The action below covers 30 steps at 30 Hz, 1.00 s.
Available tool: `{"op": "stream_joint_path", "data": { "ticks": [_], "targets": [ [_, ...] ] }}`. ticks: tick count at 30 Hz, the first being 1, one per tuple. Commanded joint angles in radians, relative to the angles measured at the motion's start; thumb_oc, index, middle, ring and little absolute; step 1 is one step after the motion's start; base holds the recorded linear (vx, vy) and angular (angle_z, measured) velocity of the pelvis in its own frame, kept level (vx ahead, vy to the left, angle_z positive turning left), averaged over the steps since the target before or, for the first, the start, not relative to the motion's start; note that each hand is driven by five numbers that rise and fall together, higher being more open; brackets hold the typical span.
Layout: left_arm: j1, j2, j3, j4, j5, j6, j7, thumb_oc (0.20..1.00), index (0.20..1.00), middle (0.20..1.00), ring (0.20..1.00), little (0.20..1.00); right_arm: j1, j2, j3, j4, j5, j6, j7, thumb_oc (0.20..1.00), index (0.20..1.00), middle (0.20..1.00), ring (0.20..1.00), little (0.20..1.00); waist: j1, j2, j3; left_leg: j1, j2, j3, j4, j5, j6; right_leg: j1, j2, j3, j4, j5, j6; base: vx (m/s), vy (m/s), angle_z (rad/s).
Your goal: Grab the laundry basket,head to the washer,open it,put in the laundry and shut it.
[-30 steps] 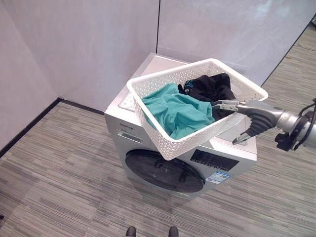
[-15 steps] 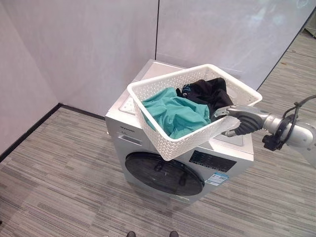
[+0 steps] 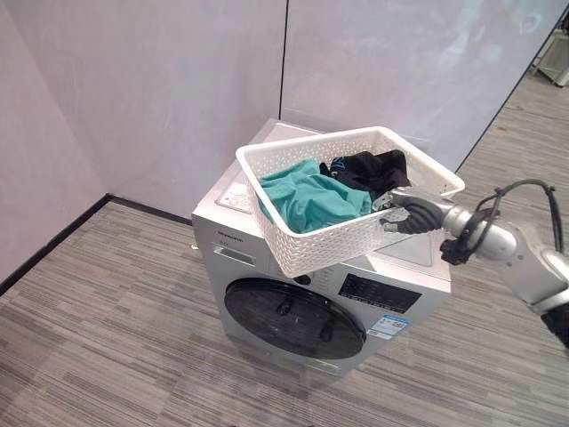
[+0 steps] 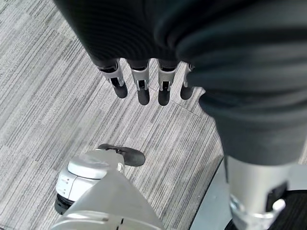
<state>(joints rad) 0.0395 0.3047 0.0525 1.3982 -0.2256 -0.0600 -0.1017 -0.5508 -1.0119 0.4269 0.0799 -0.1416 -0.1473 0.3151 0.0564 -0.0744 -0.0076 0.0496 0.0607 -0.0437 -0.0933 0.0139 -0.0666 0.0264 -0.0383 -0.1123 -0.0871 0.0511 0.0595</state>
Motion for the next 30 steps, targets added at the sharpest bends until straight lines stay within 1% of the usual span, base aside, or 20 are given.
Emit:
{"op": "stream_joint_path", "data": {
  "ticks": [1, 3, 6, 7, 11, 12, 13, 14, 16, 18, 20, 22, 23, 24, 27, 28, 30],
  "targets": [
    [-0.034, 0.006, -0.034, 0.075, -0.014, 0.004, 0.007, 1.0, 1.0, 1.0, 1.0, 1.0, -0.08, 0.048, 0.062, 0.093, -0.048, 0.045, -0.034, 0.2, 0.2, 0.2, 0.2, 0.2, 0.034, -0.028, -0.03, -0.068, -0.02, -0.005, 0.006, 0.036, 0.014, 0.014, -0.037, 0.01, 0.0, 0.001, 0.048, -0.05, 0.034, 0.01],
    [-0.038, 0.004, -0.039, 0.074, -0.015, 0.008, 0.009, 1.0, 1.0, 1.0, 1.0, 1.0, -0.108, 0.083, 0.078, 0.122, -0.065, 0.058, -0.043, 0.2, 0.2, 0.2, 0.2, 0.2, 0.037, -0.028, -0.03, -0.068, -0.022, -0.002, 0.006, 0.035, 0.016, 0.012, -0.039, 0.012, 0.0, 0.003, 0.048, -0.05, 0.03, -0.04],
    [-0.044, -0.003, -0.057, 0.073, -0.016, 0.014, 0.01, 1.0, 1.0, 1.0, 1.0, 1.0, -0.194, 0.162, 0.127, 0.204, -0.12, 0.094, -0.053, 0.2, 0.2, 0.2, 0.2, 0.2, 0.047, -0.03, -0.031, -0.066, -0.023, 0.001, 0.006, 0.033, 0.02, 0.011, -0.04, 0.017, 0.0, 0.006, 0.049, -0.03, 0.02, -0.07],
    [-0.044, -0.003, -0.055, 0.073, -0.017, 0.014, 0.01, 1.0, 1.0, 1.0, 1.0, 1.0, -0.198, 0.164, 0.131, 0.207, -0.121, 0.094, -0.055, 0.2, 0.2, 0.2, 0.2, 0.2, 0.046, -0.03, -0.03, -0.065, -0.023, 0.001, 0.006, 0.033, 0.02, 0.011, -0.04, 0.018, 0.0, 0.006, 0.049, -0.02, 0.015, -0.14],
    [-0.053, -0.014, -0.074, 0.07, -0.031, 0.03, 0.018, 1.0, 1.0, 1.0, 1.0, 1.0, -0.266, 0.296, 0.147, 0.313, -0.173, 0.152, -0.085, 0.2, 0.2, 0.2, 0.2, 0.2, 0.051, -0.032, -0.032, -0.059, -0.024, 0.006, 0.006, 0.029, 0.026, 0.013, -0.039, 0.026, 0.0, 0.008, 0.047, -0.02, 0.027, -0.09],
    [-0.058, -0.022, -0.09, 0.067, -0.038, 0.037, 0.017, 1.0, 1.0, 1.0, 1.0, 1.0, -0.285, 0.348, 0.144, 0.374, -0.202, 0.184, -0.096, 0.2, 0.2, 0.2, 0.2, 0.2, 0.054, -0.034, -0.033, -0.057, -0.025, 0.007, 0.006, 0.027, 0.029, 0.013, -0.039, 0.029, 0.0, 0.011, 0.047, 0.0, 0.0, 0.0],
    [-0.06, -0.025, -0.094, 0.067, -0.042, 0.04, 0.017, 1.0, 1.0, 1.0, 1.0, 1.0, -0.299, 0.37, 0.143, 0.403, -0.215, 0.194, -0.103, 0.2, 0.2, 0.2, 0.2, 0.2, 0.055, -0.035, -0.034, -0.056, -0.026, 0.007, 0.006, 0.026, 0.031, 0.013, -0.039, 0.031, 0.0, 0.013, 0.047, -0.04, 0.046, 0.0],
    [-0.063, -0.033, -0.102, 0.067, -0.055, 0.048, 0.021, 1.0, 1.0, 1.0, 1.0, 1.0, -0.313, 0.413, 0.134, 0.466, -0.225, 0.216, -0.125, 0.2, 0.2, 0.2, 0.2, 0.2, 0.055, -0.036, -0.034, -0.053, -0.027, 0.01, 0.006, 0.024, 0.034, 0.013, -0.04, 0.035, 0.0, 0.016, 0.047, -0.03, 0.039, 0.0],
    [-0.065, -0.035, -0.105, 0.067, -0.055, 0.052, 0.021, 1.0, 1.0, 1.0, 1.0, 1.0, -0.322, 0.431, 0.139, 0.49, -0.237, 0.221, -0.128, 0.2, 0.2, 0.2, 0.2, 0.2, 0.056, -0.037, -0.034, -0.051, -0.027, 0.013, 0.006, 0.023, 0.035, 0.013, -0.04, 0.039, 0.0, 0.017, 0.047, -0.02, 0.03, -0.03],
    [-0.062, -0.037, -0.113, 0.068, -0.061, 0.062, 0.025, 1.0, 1.0, 1.0, 1.0, 1.0, -0.35, 0.478, 0.133, 0.559, -0.259, 0.252, -0.136, 0.2, 0.2, 0.2, 0.2, 0.2, 0.055, -0.036, -0.036, -0.046, -0.031, 0.021, 0.006, 0.019, 0.041, 0.01, -0.041, 0.052, 0.0, 0.021, 0.049, -0.02, 0.048, -0.07],
    [-0.059, -0.038, -0.116, 0.07, -0.062, 0.062, 0.027, 1.0, 1.0, 1.0, 1.0, 1.0, -0.355, 0.49, 0.133, 0.586, -0.262, 0.257, -0.144, 0.2, 0.2, 0.2, 0.2, 0.2, 0.056, -0.034, -0.037, -0.045, -0.032, 0.025, 0.006, 0.018, 0.043, 0.01, -0.042, 0.056, 0.0, 0.023, 0.05, -0.01, 0.036, -0.08],
    [-0.057, -0.039, -0.12, 0.071, -0.064, 0.062, 0.029, 1.0, 1.0, 1.0, 1.0, 1.0, -0.371, 0.496, 0.143, 0.659, -0.279, 0.257, -0.162, 0.2, 0.2, 0.2, 0.2, 0.2, 0.061, -0.033, -0.038, -0.041, -0.036, 0.029, 0.006, 0.016, 0.047, 0.008, -0.045, 0.064, 0.0, 0.028, 0.052, -0.01, 0.041, -0.07],
    [-0.058, -0.039, -0.12, 0.072, -0.064, 0.062, 0.029, 1.0, 1.0, 1.0, 1.0, 1.0, -0.373, 0.498, 0.145, 0.663, -0.278, 0.255, -0.164, 0.2, 0.2, 0.2, 0.2, 0.2, 0.061, -0.033, -0.038, -0.041, -0.036, 0.03, 0.006, 0.016, 0.047, 0.007, -0.045, 0.064, 0.0, 0.028, 0.052, -0.02, 0.043, -0.11],
    [-0.061, -0.039, -0.125, 0.073, -0.066, 0.062, 0.031, 1.0, 1.0, 1.0, 1.0, 1.0, -0.384, 0.506, 0.16, 0.728, -0.272, 0.252, -0.171, 0.2, 0.2, 0.2, 0.2, 0.2, 0.064, -0.032, -0.039, -0.04, -0.039, 0.034, 0.006, 0.016, 0.049, 0.007, -0.048, 0.067, 0.0, 0.029, 0.054, -0.01, 0.036, -0.11],
    [-0.064, -0.03, -0.123, 0.073, -0.07, 0.058, 0.033, 1.0, 1.0, 1.0, 1.0, 1.0, -0.422, 0.51, 0.197, 0.841, -0.257, 0.249, -0.16, 0.2, 0.2, 0.2, 0.2, 0.2, 0.071, -0.031, -0.04, -0.036, -0.043, 0.042, 0.006, 0.014, 0.051, 0.004, -0.052, 0.072, 0.0, 0.033, 0.057, -0.01, 0.039, -0.04],
    [-0.064, -0.03, -0.122, 0.073, -0.07, 0.058, 0.033, 1.0, 1.0, 1.0, 1.0, 1.0, -0.424, 0.512, 0.199, 0.843, -0.256, 0.248, -0.161, 0.2, 0.2, 0.2, 0.2, 0.2, 0.071, -0.031, -0.04, -0.036, -0.043, 0.042, 0.006, 0.014, 0.052, 0.004, -0.052, 0.072, 0.0, 0.033, 0.057, -0.01, 0.035, -0.06],
    [-0.059, -0.023, -0.12, 0.076, -0.076, 0.056, 0.034, 1.0, 1.0, 1.0, 1.0, 1.0, -0.46, 0.523, 0.228, 0.94, -0.25, 0.246, -0.149, 0.2, 0.2, 0.2, 0.2, 0.2, 0.076, -0.027, -0.042, -0.032, -0.048, 0.05, 0.006, 0.01, 0.056, -0.001, -0.056, 0.08, 0.0, 0.039, 0.061, -0.01, 0.036, -0.11]
  ]
}}
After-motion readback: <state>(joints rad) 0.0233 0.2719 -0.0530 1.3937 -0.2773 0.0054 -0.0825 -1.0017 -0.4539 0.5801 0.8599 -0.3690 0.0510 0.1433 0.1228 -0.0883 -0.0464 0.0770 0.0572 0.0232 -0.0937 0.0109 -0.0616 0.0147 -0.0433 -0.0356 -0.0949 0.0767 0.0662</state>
